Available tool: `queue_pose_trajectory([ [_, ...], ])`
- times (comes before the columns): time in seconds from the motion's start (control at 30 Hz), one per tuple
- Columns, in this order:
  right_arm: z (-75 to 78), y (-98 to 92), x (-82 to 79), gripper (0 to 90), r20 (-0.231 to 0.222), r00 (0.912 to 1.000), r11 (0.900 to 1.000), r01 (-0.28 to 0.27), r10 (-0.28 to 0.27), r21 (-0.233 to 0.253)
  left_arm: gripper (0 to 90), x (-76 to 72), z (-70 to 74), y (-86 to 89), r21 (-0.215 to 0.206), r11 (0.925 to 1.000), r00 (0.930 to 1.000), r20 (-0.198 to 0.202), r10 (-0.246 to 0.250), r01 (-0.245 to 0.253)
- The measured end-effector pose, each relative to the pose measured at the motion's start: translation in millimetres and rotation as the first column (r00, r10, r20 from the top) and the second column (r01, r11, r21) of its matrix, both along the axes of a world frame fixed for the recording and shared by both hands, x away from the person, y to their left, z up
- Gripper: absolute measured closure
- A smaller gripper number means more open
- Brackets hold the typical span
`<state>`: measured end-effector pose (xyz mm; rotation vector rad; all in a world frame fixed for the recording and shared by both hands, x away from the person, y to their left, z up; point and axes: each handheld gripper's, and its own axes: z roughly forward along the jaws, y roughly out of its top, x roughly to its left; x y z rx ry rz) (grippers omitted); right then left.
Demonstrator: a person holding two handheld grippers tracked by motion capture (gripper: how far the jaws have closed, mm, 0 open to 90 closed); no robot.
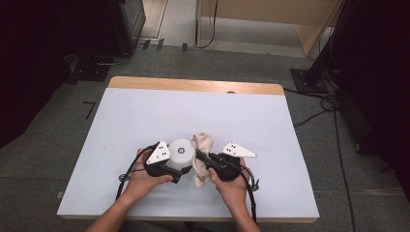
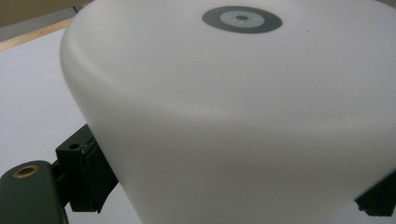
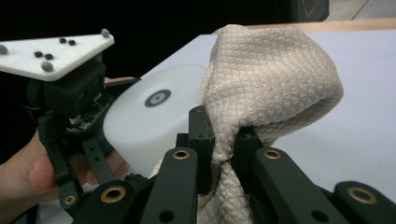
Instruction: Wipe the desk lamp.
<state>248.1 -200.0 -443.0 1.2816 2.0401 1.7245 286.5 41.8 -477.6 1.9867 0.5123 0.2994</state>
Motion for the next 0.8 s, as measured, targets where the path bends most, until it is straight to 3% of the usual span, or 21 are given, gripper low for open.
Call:
queue_pose_trajectory([
  [0.1,-7.8,0.5,2.8,83.4,-0.026,0.9997,1.0,0.004,-0.004,-0.007,8.0,0.0,0.1,-0.1,0.001,1.0,1.0,-0.001,0.001,-0.001],
  [0.17,-20.4,2.7,6.8,83.4,-0.075,0.9972,0.999,0.006,-0.009,-0.032,7.9,0.0,0.4,0.2,0.002,1.0,1.0,-0.005,0.005,-0.005],
  [0.27,-38.6,4.2,14.2,83.1,-0.168,0.9858,0.997,-0.011,-0.001,-0.072,7.7,-0.3,0.8,0.1,0.004,0.9999,0.9998,-0.012,0.013,-0.013],
  [0.37,-50.5,5.9,18.0,83.0,-0.217,0.9762,0.995,-0.023,0.001,-0.096,7.1,-2.9,3.2,-0.1,0.021,0.9989,0.9988,-0.023,0.043,-0.043],
  [0.47,-52.4,8.9,18.3,82.9,-0.223,0.9747,0.994,-0.026,0.002,-0.105,1.0,-7.8,6.8,-1.0,0.014,0.9949,0.9945,-0.032,0.1,-0.1],
  [0.57,-52.7,11.3,17.5,83.0,-0.227,0.9738,0.994,-0.035,0.01,-0.104,0.0,-11.8,12.3,-3.4,-0.02,0.9905,0.9903,-0.029,0.136,-0.136],
  [0.8,-52.8,21.5,12.2,83.0,-0.231,0.9722,0.992,-0.065,0.039,-0.105,3.7,-17.2,19.7,-6.1,-0.029,0.9674,0.9676,-0.03,0.251,-0.252],
])
